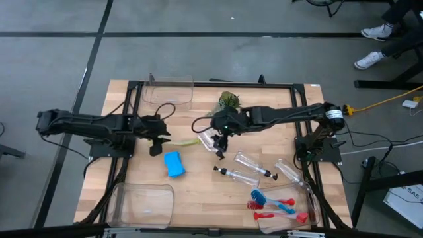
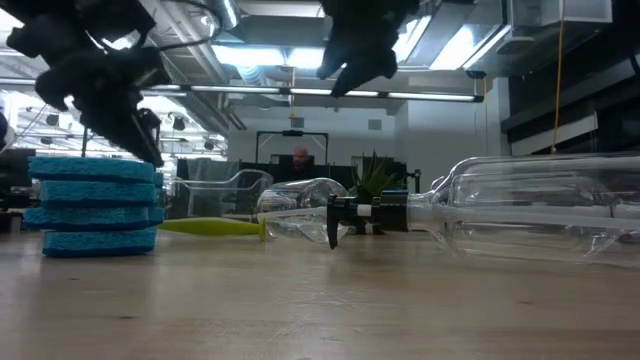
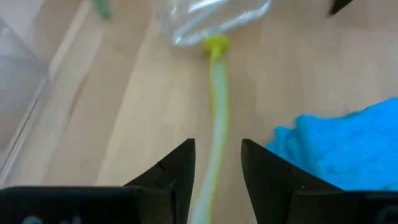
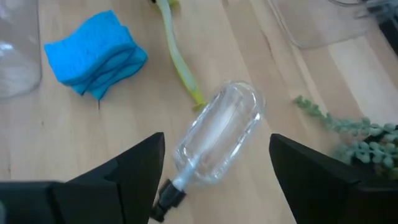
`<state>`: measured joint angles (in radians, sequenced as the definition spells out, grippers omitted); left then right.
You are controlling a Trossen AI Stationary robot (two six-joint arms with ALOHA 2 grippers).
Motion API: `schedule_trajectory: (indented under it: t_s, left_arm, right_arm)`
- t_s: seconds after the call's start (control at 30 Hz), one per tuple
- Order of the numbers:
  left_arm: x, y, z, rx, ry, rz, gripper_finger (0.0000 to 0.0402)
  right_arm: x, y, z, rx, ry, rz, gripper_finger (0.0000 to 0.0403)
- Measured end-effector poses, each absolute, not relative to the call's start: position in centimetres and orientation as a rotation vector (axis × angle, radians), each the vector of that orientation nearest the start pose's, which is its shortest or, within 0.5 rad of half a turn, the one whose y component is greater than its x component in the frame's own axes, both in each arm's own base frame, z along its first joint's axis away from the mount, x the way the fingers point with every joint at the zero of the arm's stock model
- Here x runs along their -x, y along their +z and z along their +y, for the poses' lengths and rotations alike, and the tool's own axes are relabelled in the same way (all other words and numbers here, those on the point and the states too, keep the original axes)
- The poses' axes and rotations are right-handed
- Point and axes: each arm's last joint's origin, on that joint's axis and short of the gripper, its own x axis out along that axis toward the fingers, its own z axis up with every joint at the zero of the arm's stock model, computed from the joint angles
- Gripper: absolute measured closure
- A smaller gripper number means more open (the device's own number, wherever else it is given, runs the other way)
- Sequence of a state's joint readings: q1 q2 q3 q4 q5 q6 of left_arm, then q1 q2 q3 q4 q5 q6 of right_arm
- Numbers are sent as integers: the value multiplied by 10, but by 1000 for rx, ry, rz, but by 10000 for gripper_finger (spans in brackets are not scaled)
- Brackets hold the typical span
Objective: Pick & Place Kitchen Sink Supplies
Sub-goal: Put the green dish brush into the bottom right transparent bin
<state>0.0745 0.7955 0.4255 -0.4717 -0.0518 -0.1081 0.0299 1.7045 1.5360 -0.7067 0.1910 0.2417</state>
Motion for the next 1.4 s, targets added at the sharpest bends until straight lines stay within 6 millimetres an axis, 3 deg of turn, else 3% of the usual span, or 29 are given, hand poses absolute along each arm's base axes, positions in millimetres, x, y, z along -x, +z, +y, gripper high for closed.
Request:
schedule_trajectory:
  t_s: [0.7,0.83,0.9,1.2,1.4]
  left_arm:
    - [-173,130,13,109,169,1230,278]
    - [-174,126,13,142,178,1258,317]
    - [-174,128,13,160,188,1245,349]
    - [-160,154,12,273,241,1095,350]
    - [-151,183,11,352,241,852,350]
  right_arm:
    - [-364,316,6,-40,-211,837,116]
    - [-364,316,6,-41,-210,837,116]
    - [-364,316,6,-44,-208,838,116]
    - [-367,318,6,-59,-194,806,116]
    - [-376,328,6,-114,-114,677,116]
